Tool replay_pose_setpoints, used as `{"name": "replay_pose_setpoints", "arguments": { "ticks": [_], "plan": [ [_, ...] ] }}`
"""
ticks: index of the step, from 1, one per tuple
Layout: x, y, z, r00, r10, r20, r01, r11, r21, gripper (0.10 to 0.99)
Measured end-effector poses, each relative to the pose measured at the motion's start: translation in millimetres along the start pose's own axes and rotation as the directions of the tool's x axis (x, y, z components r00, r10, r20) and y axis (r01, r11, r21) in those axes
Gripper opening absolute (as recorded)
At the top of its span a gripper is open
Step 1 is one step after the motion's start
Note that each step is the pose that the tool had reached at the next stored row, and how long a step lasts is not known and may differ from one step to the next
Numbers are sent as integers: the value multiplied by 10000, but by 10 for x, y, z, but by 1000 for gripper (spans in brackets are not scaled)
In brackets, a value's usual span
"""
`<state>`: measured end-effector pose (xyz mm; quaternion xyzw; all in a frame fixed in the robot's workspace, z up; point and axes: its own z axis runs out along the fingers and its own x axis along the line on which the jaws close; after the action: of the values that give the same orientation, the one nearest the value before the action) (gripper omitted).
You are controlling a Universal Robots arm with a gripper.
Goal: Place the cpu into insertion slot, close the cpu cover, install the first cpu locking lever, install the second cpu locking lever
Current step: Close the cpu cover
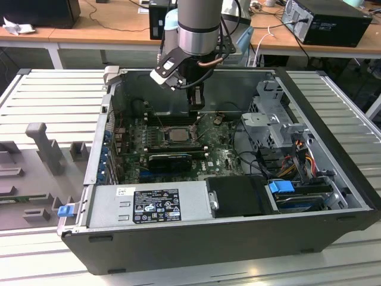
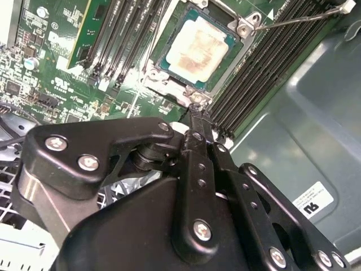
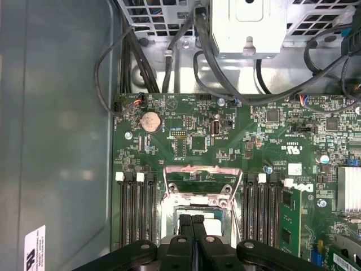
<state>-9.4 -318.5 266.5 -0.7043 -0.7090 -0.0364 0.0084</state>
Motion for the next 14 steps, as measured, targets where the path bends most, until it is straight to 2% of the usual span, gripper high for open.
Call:
{"name": "replay_pose_setpoints", "arguments": {
  "ticks": [8, 11, 14],
  "plan": [
    [4, 32, -36, 10000, -1, -2, 1, 10000, -1, 106],
    [4, 106, -40, 10000, -7, 0, 7, 10000, 1, 106],
    [6, 148, -40, 10000, -9, 1, 9, 10000, 1, 106]
  ]
}}
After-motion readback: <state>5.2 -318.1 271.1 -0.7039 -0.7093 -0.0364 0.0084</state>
